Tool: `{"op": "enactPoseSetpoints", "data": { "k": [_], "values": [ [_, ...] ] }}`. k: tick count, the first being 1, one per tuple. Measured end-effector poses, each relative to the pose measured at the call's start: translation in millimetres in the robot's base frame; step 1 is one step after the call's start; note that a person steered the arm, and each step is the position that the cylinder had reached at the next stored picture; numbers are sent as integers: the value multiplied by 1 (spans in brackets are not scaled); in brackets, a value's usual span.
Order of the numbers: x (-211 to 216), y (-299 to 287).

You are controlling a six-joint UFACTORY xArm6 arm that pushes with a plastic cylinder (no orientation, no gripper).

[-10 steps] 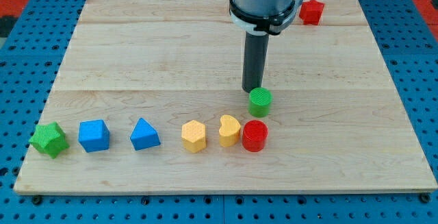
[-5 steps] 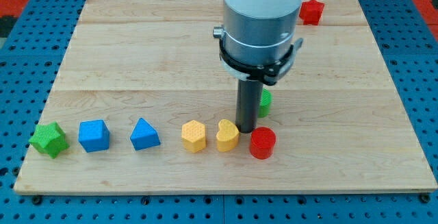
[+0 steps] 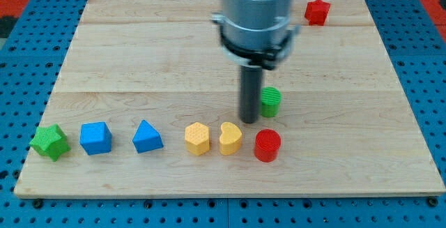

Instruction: Slide the green circle to the left of the red star

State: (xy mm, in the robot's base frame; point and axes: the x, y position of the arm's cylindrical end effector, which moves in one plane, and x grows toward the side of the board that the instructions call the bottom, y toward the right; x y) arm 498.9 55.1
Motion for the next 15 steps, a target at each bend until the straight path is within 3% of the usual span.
{"op": "enactPoseSetpoints", "data": {
  "k": [1, 2, 3, 4, 5, 7, 9, 10, 11, 14, 15],
  "values": [
    [-22, 10],
    [-96, 18],
    [-89, 18],
    [-39, 0],
    [-29, 46],
    [-145, 47],
    [-152, 8],
    [-183, 57],
    [-204, 64],
    [-224, 66],
    [-146, 121]
  ]
}}
